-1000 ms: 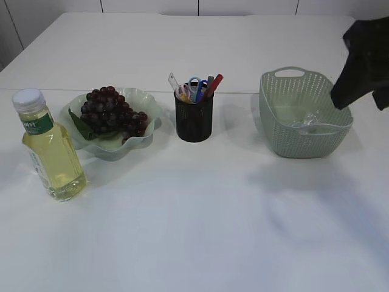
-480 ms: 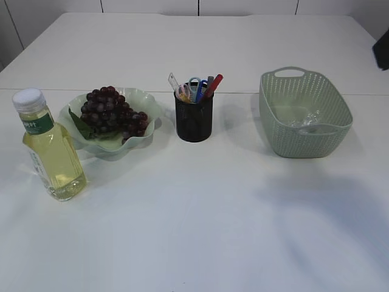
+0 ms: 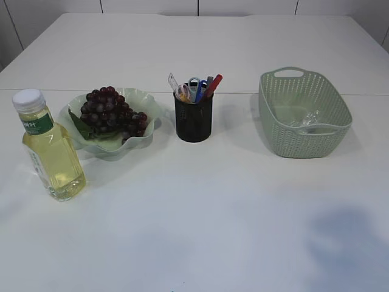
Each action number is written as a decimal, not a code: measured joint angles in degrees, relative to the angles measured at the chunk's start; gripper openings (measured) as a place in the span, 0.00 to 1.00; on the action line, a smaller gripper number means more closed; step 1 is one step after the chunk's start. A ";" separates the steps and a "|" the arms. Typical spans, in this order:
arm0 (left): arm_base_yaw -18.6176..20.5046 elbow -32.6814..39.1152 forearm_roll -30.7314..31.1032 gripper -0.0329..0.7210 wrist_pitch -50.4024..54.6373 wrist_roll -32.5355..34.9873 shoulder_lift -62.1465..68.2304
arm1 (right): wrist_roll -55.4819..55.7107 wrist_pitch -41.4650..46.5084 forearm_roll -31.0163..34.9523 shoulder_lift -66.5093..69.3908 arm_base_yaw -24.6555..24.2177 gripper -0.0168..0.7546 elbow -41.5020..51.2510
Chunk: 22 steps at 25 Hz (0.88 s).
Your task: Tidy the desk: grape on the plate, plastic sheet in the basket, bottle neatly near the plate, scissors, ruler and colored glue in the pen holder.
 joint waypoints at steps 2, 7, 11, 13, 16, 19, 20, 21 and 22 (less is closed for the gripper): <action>0.00 1.87 0.00 0.60 0.00 0.17 -4.57 | -1.08 0.15 0.40 -4.32 0.00 0.66 3.25; 0.00 8.31 0.00 0.60 0.25 1.06 -15.11 | -4.25 0.15 0.62 -14.03 0.00 0.66 9.32; 0.00 14.84 -1.53 0.60 1.45 2.32 -23.17 | -6.95 -0.09 0.66 -21.44 0.09 0.66 12.82; 0.00 17.39 -2.37 0.60 2.83 2.82 -27.39 | -7.73 -0.45 0.75 -25.58 0.09 0.66 15.13; 0.00 20.50 -2.91 0.60 6.39 3.20 -33.99 | -7.99 -0.45 0.75 -31.75 0.09 0.66 18.06; 0.00 22.91 -2.95 0.60 9.76 3.33 -41.03 | -8.14 -0.45 0.89 -38.06 0.09 0.66 20.68; 0.00 23.60 -2.95 0.60 10.70 3.37 -42.44 | -8.14 -0.45 0.89 -39.94 0.09 0.66 21.58; -0.10 23.99 -2.95 0.60 12.37 3.37 -42.57 | -8.14 -0.45 0.89 -40.94 0.09 0.66 22.08; -0.10 24.73 -2.95 0.60 13.53 3.61 -42.57 | -8.14 -0.34 1.25 -41.48 0.09 0.66 22.47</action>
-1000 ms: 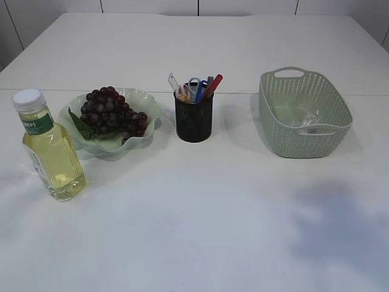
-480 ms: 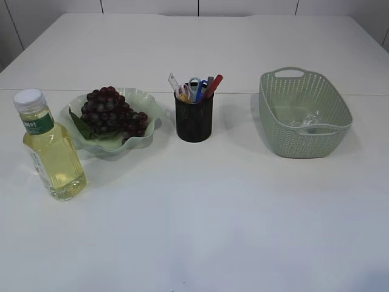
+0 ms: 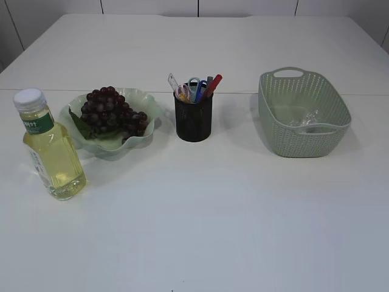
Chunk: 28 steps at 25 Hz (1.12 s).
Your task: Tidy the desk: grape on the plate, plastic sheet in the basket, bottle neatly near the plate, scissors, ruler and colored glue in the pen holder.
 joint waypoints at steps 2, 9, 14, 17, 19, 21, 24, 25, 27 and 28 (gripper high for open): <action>0.10 1.22 -0.45 0.60 1.41 1.79 0.00 | -0.67 0.52 0.13 -0.07 0.11 0.66 1.01; 0.10 7.02 -0.45 0.60 0.74 5.67 0.00 | -5.34 -0.15 1.08 -0.07 0.10 0.66 3.87; 0.10 8.95 0.21 0.60 -0.38 6.08 0.00 | -5.85 -1.46 1.06 -0.07 0.10 0.66 8.84; 0.10 9.23 1.71 0.60 0.54 6.17 0.00 | -5.94 -3.49 0.96 -0.07 0.10 0.66 11.77; 0.10 10.25 2.43 0.60 2.41 6.17 0.00 | -5.94 -3.86 0.60 -0.07 0.10 0.66 11.90; 0.10 10.54 2.81 0.58 3.32 6.17 0.00 | -5.94 -4.24 -0.18 -0.07 0.10 0.66 11.99; 0.10 10.54 3.28 0.55 3.40 5.91 0.00 | -5.44 -4.39 -1.59 -0.07 0.10 0.66 11.99; 0.10 10.54 3.28 0.54 3.40 5.44 0.00 | -5.29 -4.50 -2.02 -0.07 0.10 0.66 11.99; 0.10 10.54 3.28 0.52 3.40 4.67 0.00 | -4.92 -4.50 -2.42 -0.07 0.10 0.66 11.99; 0.10 10.64 3.28 0.51 3.40 4.43 0.00 | -4.67 -4.61 -2.37 -0.07 0.10 0.66 11.99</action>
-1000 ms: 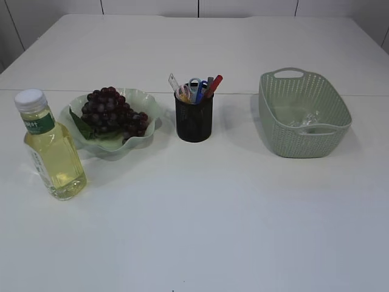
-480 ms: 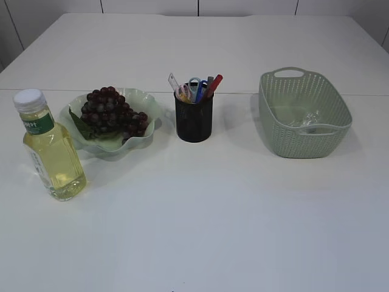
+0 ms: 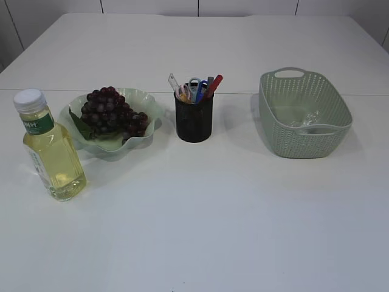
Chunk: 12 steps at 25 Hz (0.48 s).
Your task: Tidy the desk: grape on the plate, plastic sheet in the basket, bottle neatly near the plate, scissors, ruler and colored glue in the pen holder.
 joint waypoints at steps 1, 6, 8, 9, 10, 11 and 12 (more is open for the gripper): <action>0.00 -0.01 0.00 0.51 0.00 -0.15 0.00 | 0.13 -0.10 0.00 0.00 0.00 0.66 0.00; 0.00 0.11 0.00 0.51 0.00 -0.33 0.00 | 0.23 -0.22 -0.09 0.00 0.00 0.66 0.00; 0.12 0.11 0.00 0.51 0.00 -0.33 0.00 | 0.23 -0.22 -0.09 0.00 0.00 0.66 0.00; 0.40 0.11 0.00 0.50 0.00 -0.33 0.00 | 0.23 -0.22 -0.09 0.00 -0.12 0.66 0.00; 1.09 0.11 0.00 0.49 0.00 -0.33 0.00 | 0.23 -0.22 -0.09 0.00 -0.44 0.66 0.00; 2.09 0.11 0.00 0.49 0.00 -0.33 0.00 | 0.23 -0.22 -0.09 0.00 -1.03 0.66 0.04; 3.19 0.11 0.00 0.48 0.00 -0.33 0.00 | 0.23 -0.22 -0.09 0.00 -2.02 0.66 0.04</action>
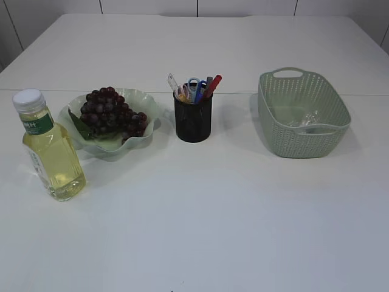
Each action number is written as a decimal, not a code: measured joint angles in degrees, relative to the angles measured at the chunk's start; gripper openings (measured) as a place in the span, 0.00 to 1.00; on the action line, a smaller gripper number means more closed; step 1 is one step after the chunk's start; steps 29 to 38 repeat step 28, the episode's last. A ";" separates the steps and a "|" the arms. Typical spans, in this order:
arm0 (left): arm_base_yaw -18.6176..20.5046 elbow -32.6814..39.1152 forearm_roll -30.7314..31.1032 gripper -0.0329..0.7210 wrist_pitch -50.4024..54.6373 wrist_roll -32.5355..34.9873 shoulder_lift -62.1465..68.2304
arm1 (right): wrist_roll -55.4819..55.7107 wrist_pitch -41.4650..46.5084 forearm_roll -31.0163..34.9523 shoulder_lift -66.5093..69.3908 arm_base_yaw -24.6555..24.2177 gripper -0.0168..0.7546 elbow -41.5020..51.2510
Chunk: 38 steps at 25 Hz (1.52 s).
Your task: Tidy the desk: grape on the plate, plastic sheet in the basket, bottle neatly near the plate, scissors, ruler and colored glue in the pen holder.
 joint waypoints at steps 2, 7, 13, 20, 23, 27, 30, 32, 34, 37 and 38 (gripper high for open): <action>3.87 0.00 0.00 0.46 0.00 -0.09 0.00 | 0.02 0.00 0.00 0.00 -4.36 0.66 0.00; 16.06 0.00 0.00 0.45 0.00 -0.09 0.00 | 0.13 0.00 0.00 0.00 -12.04 0.66 0.00; 21.40 0.00 -0.62 0.43 0.00 -0.22 0.00 | 0.13 0.00 0.00 0.00 -12.60 0.66 0.00; 21.40 0.00 -2.20 0.43 0.00 -0.22 0.00 | 0.13 0.00 0.00 0.00 -12.60 0.66 0.00; 21.40 0.00 -2.25 0.43 0.00 -0.22 0.00 | 0.13 0.00 0.00 0.00 -12.60 0.66 0.00; 21.40 0.00 -2.34 0.42 0.00 -0.22 0.00 | 0.13 0.00 0.00 0.00 -12.60 0.66 0.00; 21.40 0.00 -2.34 0.42 0.00 -0.22 0.00 | 0.13 0.00 0.00 0.00 -12.60 0.66 0.00; 21.40 0.00 -2.34 0.42 0.00 -0.22 0.00 | 0.13 0.00 0.00 0.00 -12.60 0.66 0.00; 21.40 0.00 -2.34 0.42 0.00 -0.22 0.00 | 0.13 0.00 0.00 0.00 -12.60 0.66 0.00; 21.40 0.00 -2.34 0.42 0.00 -0.22 0.00 | 0.13 0.00 0.00 0.00 -12.60 0.66 0.00; 21.40 0.00 -2.34 0.42 0.00 -0.22 0.00 | 0.13 0.00 0.00 0.00 -12.60 0.66 0.00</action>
